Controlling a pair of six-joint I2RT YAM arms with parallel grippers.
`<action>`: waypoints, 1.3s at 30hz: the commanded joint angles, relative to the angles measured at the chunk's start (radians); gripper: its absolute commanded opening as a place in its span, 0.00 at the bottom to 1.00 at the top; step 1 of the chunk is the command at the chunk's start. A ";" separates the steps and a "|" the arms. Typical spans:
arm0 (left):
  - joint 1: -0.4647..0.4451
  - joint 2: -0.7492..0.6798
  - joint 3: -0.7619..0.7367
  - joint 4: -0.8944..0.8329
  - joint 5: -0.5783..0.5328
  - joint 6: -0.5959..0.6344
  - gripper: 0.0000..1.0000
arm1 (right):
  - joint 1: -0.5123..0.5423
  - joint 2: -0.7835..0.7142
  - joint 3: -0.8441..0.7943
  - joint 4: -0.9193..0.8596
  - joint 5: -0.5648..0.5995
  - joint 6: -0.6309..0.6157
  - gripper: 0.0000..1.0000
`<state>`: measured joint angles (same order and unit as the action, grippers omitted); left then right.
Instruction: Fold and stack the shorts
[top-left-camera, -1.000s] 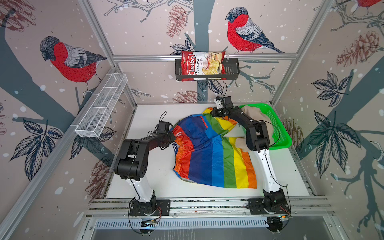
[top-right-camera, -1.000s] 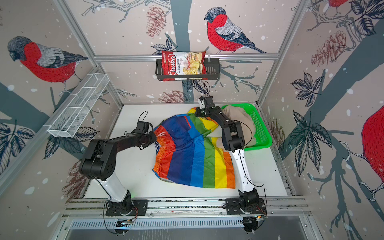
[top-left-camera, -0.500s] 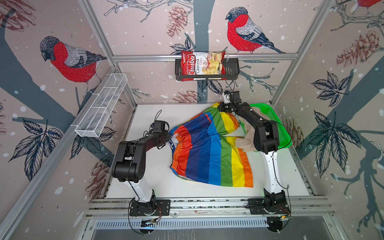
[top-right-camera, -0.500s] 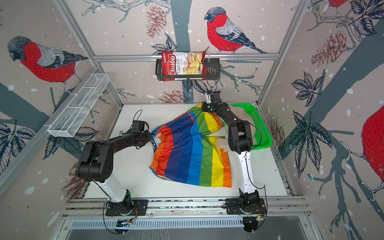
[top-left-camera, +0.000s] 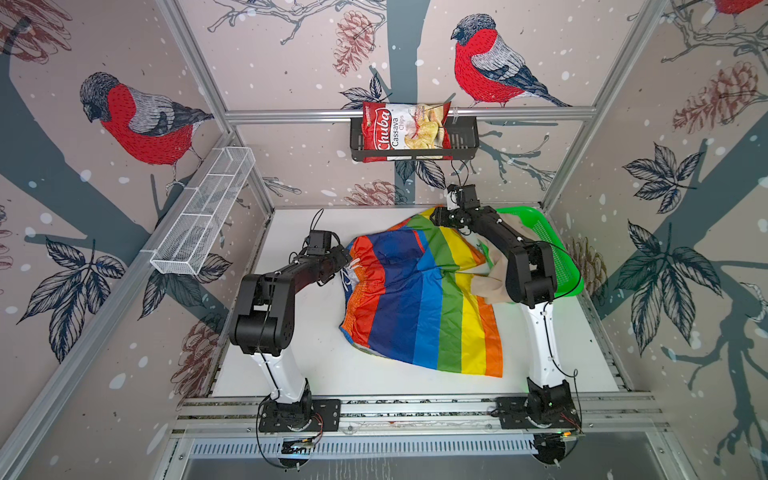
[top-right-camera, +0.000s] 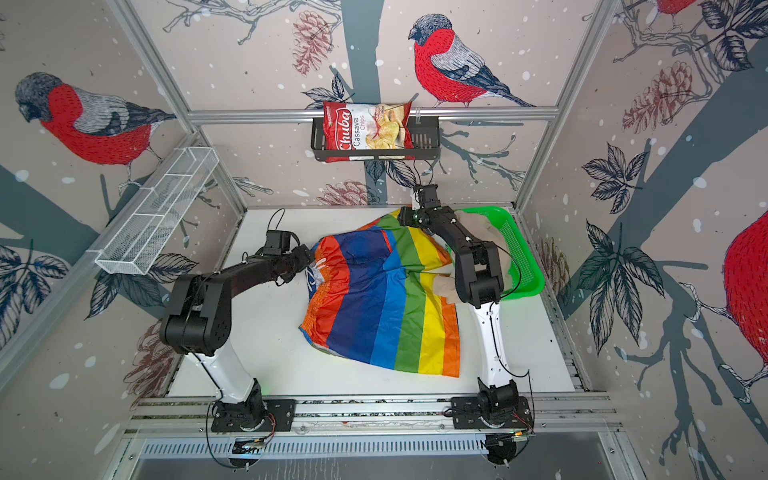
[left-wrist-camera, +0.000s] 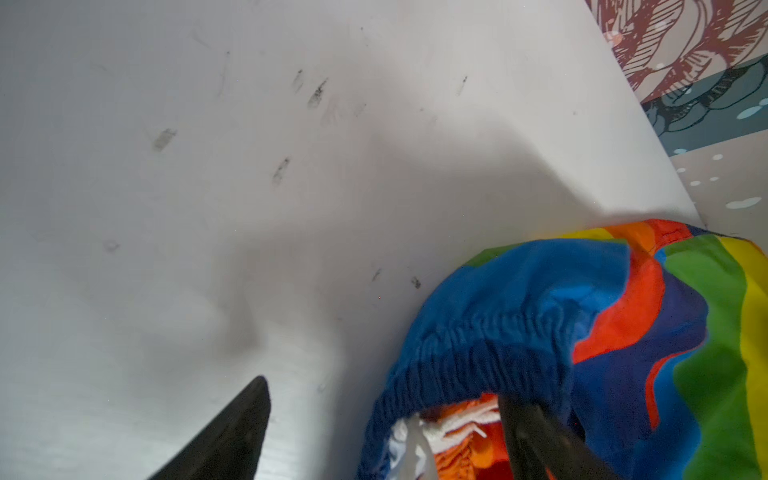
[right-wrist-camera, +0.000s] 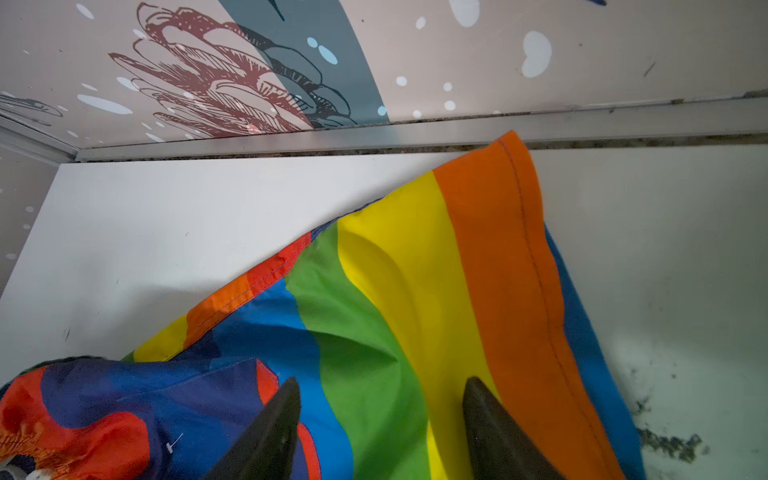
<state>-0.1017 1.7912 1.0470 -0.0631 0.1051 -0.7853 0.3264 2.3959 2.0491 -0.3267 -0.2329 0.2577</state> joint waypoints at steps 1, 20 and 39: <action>-0.009 -0.036 -0.018 0.058 0.025 -0.026 0.83 | -0.004 0.019 0.008 -0.006 0.054 0.003 0.63; -0.082 0.129 0.185 0.057 -0.029 0.142 0.86 | -0.003 0.055 0.047 -0.022 0.044 0.032 0.61; -0.132 0.314 0.544 -0.302 -0.271 0.347 0.00 | -0.019 0.061 0.053 -0.003 0.030 0.068 0.56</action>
<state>-0.2264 2.1063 1.5276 -0.2909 -0.0910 -0.5037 0.3145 2.4714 2.0945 -0.3450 -0.1959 0.3138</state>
